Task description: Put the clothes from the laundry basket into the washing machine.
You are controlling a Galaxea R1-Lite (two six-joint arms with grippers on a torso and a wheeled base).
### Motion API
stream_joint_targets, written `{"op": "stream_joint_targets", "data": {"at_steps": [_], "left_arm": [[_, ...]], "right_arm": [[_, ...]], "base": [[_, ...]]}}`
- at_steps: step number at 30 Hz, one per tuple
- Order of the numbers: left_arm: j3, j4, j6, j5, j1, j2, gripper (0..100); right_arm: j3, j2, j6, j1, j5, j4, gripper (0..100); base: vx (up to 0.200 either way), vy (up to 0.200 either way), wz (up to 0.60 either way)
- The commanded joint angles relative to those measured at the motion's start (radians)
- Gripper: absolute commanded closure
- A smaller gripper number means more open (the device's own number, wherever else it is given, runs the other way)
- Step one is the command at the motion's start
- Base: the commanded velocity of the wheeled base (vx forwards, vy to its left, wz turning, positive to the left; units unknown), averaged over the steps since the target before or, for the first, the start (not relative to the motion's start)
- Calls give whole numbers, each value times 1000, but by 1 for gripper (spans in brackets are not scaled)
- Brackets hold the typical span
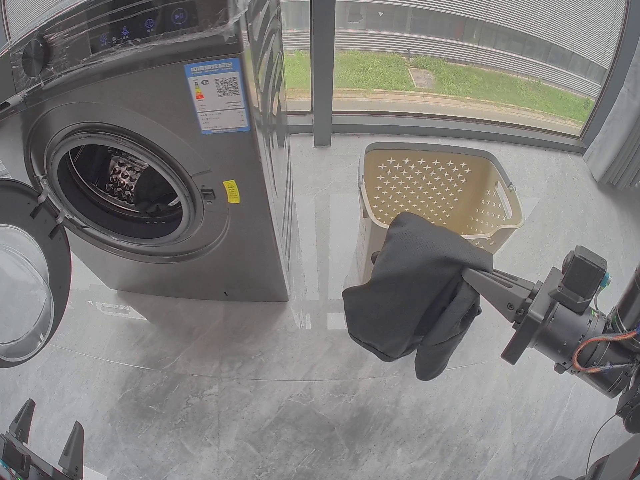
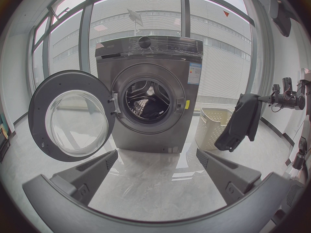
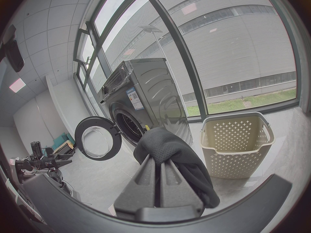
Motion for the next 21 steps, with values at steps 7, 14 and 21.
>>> {"op": "stream_joint_targets", "data": {"at_steps": [7,14,21], "left_arm": [[13,0,-1,0,0,-12,0],[13,0,-1,0,0,-12,0],[13,0,-1,0,0,-12,0]], "right_arm": [[-4,13,0,-1,-3,0,100],[-5,13,0,-1,-5,0,100],[-7,14,0,-1,-9,0,100]], "base": [[0,200,0],[0,200,0],[0,200,0]]}}
